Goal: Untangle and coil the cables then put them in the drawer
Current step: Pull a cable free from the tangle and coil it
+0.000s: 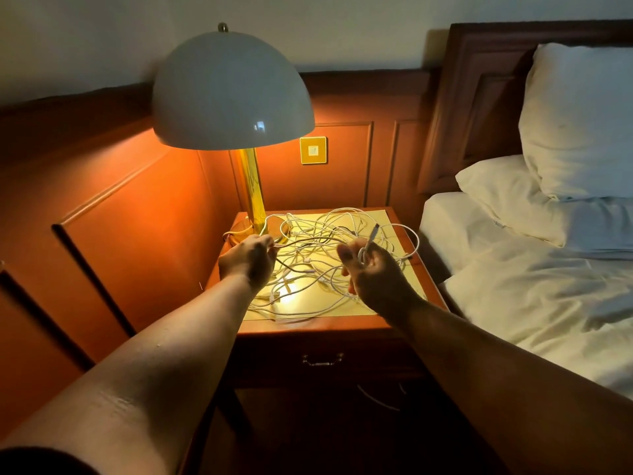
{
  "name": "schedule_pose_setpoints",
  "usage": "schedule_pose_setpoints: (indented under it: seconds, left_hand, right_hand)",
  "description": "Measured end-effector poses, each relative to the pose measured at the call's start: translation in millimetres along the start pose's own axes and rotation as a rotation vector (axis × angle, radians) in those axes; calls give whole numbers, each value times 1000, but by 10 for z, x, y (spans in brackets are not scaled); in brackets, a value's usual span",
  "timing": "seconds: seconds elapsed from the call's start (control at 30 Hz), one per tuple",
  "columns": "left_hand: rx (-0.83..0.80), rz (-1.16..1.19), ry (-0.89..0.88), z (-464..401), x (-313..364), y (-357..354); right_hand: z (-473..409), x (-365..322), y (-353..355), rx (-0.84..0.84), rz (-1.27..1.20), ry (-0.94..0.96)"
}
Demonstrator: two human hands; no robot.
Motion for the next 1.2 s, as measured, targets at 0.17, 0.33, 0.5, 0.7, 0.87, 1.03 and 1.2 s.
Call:
schedule_pose_setpoints:
  seconds: [0.17, 0.33, 0.5, 0.7, 0.87, 1.03, 1.2]
  left_hand:
    - [-97, 31, 108, -49, -56, -118]
    - [-105, 154, 147, -139, -154, -272]
    - [-6, 466, 230, -218, -64, -133]
    - [-101, 686, 408, -361, -80, -28]
    - [-233, 718, 381, -454, -145, -137]
    - [-182, 694, 401, -459, -118, -73]
    - [-41, 660, 440, -472, -178, 41]
  right_hand:
    - [-65, 94, 108, 181, -90, 39]
    - [-106, 153, 99, 93, -367, -28]
    - [-83, 27, 69, 145, -545, -46]
    - [-72, 38, 47, 152, -535, -90]
    - [-95, 12, 16, 158, -488, -116]
    - [-116, 39, 36, 202, -458, -128]
    - [-133, 65, 115, 253, -436, -116]
Point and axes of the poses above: each hand's wrist, its own z-axis away from the middle knuckle, its own y-axis out of the back of the hand, x = y × z, the point moved 2 cm from there along -z, towards the middle knuckle, and after that the axes turned 10 degrees about y, right-handed, at the moved point
